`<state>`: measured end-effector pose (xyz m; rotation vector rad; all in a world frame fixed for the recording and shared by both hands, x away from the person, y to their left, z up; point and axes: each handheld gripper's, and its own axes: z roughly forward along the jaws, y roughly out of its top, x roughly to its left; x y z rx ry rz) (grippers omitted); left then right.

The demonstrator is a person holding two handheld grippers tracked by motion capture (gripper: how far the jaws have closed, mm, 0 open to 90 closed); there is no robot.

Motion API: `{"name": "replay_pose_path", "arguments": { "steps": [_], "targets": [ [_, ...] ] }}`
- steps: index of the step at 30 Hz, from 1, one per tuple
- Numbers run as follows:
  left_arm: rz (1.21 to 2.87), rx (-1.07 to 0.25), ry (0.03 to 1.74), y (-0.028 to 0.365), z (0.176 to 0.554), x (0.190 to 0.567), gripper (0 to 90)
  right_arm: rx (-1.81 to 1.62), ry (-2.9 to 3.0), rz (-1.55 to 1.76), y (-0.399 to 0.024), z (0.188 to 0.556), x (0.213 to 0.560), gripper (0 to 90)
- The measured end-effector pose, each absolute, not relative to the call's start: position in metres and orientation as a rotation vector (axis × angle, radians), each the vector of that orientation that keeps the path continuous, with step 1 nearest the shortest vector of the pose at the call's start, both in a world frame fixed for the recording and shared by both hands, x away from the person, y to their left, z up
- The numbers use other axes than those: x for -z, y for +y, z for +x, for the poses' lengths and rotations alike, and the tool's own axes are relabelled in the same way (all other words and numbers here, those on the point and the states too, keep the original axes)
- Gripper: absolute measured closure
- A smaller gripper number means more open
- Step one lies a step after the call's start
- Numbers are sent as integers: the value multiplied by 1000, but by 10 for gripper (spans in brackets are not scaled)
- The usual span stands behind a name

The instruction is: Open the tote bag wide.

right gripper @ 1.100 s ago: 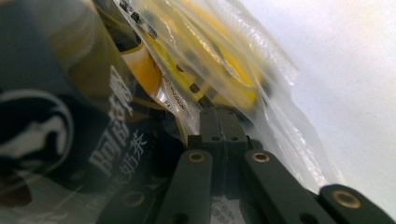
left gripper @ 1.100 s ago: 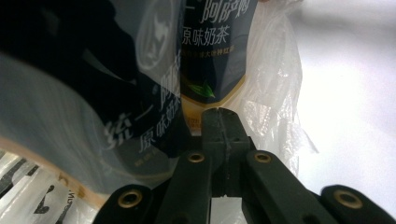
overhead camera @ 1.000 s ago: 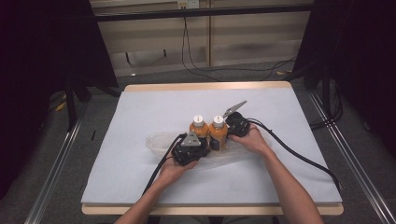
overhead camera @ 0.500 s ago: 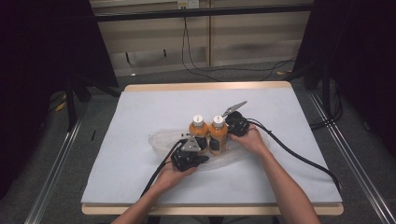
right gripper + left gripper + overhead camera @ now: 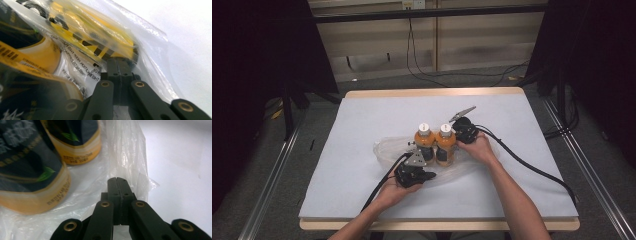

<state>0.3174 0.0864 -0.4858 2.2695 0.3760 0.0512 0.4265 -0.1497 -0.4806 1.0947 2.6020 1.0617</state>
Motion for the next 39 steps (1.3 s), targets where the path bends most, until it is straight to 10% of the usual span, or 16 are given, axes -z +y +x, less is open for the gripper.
{"name": "replay_pose_path", "arguments": {
  "steps": [39],
  "targets": [
    [2320,75,297,98,305,481,900,-936,2544,1193,-137,461,477,900]
  ]
}}
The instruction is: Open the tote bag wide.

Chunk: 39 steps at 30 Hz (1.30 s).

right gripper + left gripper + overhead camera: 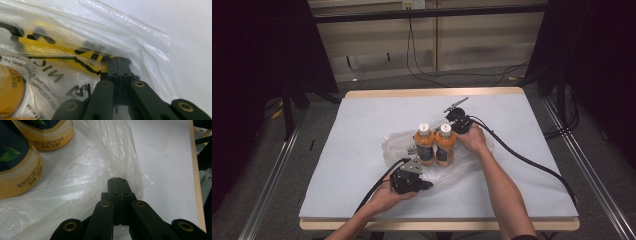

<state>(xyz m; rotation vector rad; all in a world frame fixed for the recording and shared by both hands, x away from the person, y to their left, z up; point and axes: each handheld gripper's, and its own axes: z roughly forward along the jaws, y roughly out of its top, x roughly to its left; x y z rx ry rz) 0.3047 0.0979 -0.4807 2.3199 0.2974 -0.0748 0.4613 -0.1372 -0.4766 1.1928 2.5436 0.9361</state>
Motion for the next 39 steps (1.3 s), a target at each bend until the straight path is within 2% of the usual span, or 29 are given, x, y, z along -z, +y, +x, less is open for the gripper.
{"name": "replay_pose_path", "arguments": {
  "steps": [16,29,30,32,39],
  "targets": [
    [2320,177,229,92,290,481,900,-862,2523,1199,-131,471,474,900],
    [2335,162,187,91,280,479,900,-835,2485,1234,-127,477,474,900],
    [2384,121,185,91,279,476,900,-834,2489,1231,-128,477,474,900],
    [2340,161,185,91,278,479,900,-834,2477,1240,-127,478,475,900],
    [2347,163,189,91,278,478,900,-815,2445,1254,-125,483,476,900]
  ]
}}
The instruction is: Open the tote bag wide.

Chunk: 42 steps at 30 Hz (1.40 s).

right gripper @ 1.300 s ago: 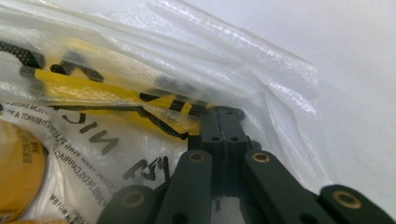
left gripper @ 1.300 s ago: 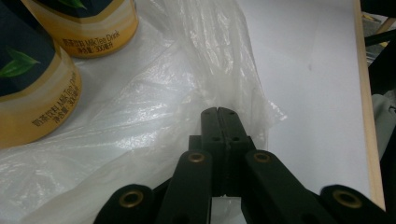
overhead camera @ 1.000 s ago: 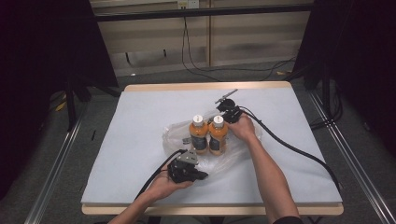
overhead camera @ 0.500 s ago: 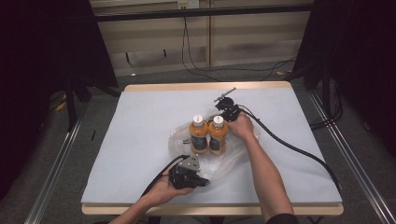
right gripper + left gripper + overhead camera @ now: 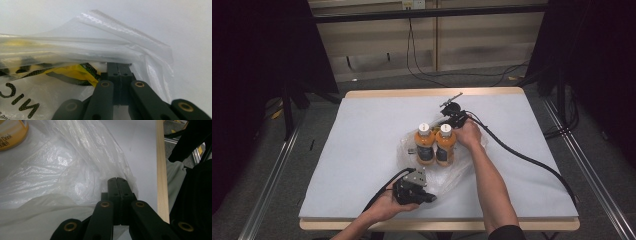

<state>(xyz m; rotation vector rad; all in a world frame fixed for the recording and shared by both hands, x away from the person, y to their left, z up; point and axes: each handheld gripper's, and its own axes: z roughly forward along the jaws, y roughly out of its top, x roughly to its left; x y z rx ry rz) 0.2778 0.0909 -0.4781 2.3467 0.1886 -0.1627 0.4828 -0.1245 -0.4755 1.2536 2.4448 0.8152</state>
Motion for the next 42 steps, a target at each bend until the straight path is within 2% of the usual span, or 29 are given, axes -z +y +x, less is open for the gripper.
{"name": "replay_pose_path", "arguments": {
  "steps": [20,42],
  "targets": [
    [2321,140,276,95,292,478,900,-874,2468,1244,-125,475,474,900],
    [2113,86,338,116,306,448,900,-1179,2375,1169,-162,447,430,900]
  ]
}}
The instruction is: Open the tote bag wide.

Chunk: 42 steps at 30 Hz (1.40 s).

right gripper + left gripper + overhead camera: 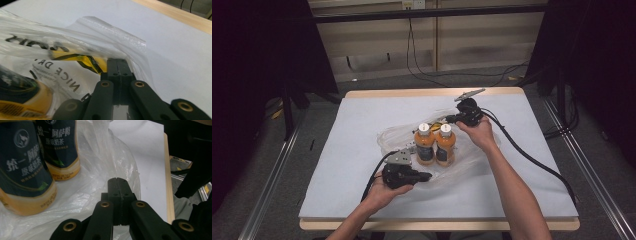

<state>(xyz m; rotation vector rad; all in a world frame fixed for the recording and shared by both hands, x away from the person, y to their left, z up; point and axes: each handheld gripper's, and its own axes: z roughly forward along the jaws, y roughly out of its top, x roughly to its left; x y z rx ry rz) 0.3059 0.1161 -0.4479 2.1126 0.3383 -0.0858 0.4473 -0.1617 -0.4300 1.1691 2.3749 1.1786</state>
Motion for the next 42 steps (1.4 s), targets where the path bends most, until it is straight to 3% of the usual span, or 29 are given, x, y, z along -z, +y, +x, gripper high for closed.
{"name": "replay_pose_path", "arguments": {
  "steps": [35,42],
  "targets": [
    [1970,-69,403,144,308,420,900,-1493,2186,1016,-206,370,357,900],
    [1942,-100,428,160,311,415,893,-1449,2189,1002,-218,347,364,900]
  ]
}}
